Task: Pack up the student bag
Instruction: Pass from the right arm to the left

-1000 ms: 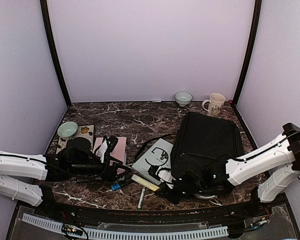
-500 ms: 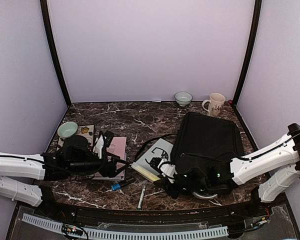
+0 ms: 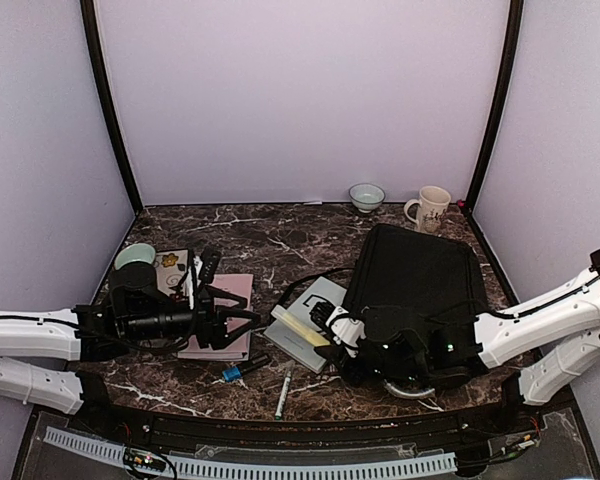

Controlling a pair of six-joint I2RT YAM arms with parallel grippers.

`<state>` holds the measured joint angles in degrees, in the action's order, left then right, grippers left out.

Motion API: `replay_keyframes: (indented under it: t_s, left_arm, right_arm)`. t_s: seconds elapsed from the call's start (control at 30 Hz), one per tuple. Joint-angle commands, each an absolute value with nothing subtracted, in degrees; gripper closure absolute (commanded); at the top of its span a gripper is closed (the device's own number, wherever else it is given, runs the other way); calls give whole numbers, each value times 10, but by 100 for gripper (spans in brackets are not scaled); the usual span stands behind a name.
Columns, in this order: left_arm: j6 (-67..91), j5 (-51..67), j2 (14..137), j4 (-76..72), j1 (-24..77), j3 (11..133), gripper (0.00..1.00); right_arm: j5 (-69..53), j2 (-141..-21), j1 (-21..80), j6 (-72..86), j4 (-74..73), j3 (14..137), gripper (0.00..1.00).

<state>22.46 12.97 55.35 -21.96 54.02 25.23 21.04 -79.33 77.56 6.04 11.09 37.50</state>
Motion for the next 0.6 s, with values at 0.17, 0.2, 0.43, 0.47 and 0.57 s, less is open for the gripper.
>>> replay_keyframes:
  t_s: [0.17, 0.2, 0.43, 0.47, 0.57]
  left_arm:
    - [224, 203, 618, -303, 542, 268, 27]
    - [243, 191, 628, -301, 542, 274, 28]
    - [367, 225, 705, -394, 542, 284, 32]
    - [374, 230, 712, -402, 542, 287, 32]
    - [386, 227, 736, -399, 542, 304, 34]
  right_arm:
    - [176, -741, 774, 34, 102, 359, 91]
    - [176, -741, 773, 32, 99, 359, 91]
    - [171, -755, 774, 19, 86, 373, 91]
    - [172, -755, 773, 19, 85, 374, 91]
    - [173, -748, 773, 18, 87, 373, 91]
